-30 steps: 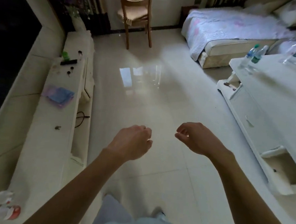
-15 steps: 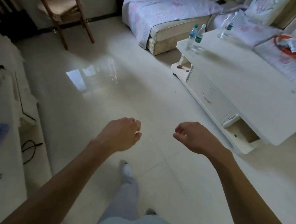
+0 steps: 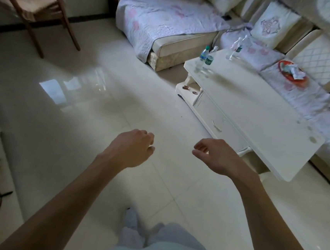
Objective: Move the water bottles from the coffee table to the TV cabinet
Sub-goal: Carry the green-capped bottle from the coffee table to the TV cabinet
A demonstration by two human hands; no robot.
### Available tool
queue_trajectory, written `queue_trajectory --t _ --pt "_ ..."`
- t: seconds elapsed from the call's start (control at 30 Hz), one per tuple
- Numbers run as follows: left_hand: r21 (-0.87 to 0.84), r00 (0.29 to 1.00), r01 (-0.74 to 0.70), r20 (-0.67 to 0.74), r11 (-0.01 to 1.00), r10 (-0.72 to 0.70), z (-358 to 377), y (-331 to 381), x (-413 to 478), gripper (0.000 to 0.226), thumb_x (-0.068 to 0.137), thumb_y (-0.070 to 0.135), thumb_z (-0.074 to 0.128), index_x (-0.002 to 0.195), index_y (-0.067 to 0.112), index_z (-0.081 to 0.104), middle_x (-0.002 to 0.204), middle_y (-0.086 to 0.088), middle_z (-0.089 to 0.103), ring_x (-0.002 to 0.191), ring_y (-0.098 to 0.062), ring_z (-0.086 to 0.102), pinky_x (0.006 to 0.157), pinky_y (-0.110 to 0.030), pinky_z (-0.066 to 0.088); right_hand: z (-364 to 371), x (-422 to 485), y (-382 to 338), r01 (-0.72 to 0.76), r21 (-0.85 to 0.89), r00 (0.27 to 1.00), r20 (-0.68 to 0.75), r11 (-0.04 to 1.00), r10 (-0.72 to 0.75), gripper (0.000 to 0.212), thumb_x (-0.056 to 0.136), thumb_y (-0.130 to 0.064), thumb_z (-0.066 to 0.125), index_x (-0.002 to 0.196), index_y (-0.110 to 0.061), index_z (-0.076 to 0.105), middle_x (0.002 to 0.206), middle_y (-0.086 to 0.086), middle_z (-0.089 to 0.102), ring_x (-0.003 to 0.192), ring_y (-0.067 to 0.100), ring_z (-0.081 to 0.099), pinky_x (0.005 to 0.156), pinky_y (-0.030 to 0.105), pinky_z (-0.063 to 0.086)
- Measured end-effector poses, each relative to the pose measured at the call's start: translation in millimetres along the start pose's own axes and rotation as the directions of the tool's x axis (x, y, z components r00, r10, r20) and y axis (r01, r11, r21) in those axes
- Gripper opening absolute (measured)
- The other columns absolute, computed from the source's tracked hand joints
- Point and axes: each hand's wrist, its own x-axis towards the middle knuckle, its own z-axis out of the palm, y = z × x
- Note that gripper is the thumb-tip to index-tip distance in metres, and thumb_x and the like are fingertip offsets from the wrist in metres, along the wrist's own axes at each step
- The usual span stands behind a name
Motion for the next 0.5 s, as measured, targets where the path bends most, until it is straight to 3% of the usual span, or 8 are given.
queue_trajectory --t 0.5 --pt "0.045 0.999 0.005 0.038 0.999 -0.006 -53.4 -64.8 125.3 0.031 0.097 0.036 0.045 0.117 0.018 0.06 0.115 -0.001 0.065 0.099 -0.02 0.063 0.08 -0.033 0.052 -48.1 157.9 -15.8 0.008 0.058 1.0 0.018 0.998 -0.009 0.03 0.092 -0.038 0.055 0.111 -0.019 0.068 0.11 -0.005 0.068 0.1 0.012 0.061 0.087 0.031 0.048"
